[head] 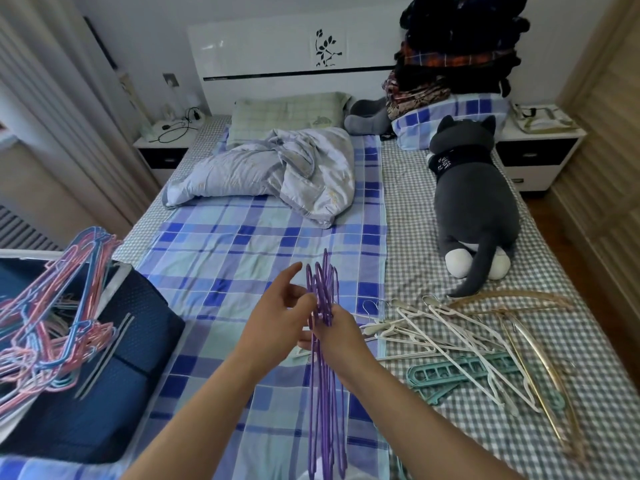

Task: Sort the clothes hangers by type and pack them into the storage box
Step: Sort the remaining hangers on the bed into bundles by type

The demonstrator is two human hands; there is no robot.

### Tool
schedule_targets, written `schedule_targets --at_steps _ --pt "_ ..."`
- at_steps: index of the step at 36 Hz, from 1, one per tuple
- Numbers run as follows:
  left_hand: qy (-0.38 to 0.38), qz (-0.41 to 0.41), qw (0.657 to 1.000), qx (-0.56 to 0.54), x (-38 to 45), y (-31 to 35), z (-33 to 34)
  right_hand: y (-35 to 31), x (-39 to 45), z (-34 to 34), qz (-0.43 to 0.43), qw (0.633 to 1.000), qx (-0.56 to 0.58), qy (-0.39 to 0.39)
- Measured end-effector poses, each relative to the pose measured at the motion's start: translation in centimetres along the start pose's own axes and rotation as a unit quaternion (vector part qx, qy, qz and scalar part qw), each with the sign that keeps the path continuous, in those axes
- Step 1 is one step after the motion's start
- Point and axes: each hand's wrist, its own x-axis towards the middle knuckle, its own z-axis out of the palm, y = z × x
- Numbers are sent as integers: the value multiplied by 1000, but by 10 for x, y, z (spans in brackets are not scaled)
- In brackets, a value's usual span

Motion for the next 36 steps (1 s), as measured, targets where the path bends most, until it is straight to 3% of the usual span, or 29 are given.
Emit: schedule_targets --at_steps 7,13,25,36 --pt "16 1 1000 1 -7 -1 7 -4 -8 0 8 999 -17 27" --pt "23 -43 999 -18 -11 6 10 -3 -10 3 -12 1000 -18 1" --pt "114 -98 988 -44 -15 11 19 5 -9 6 10 999 -44 9" --pt "66 -122 963 -231 -12 7 11 16 -14 8 -16 995 -91 29"
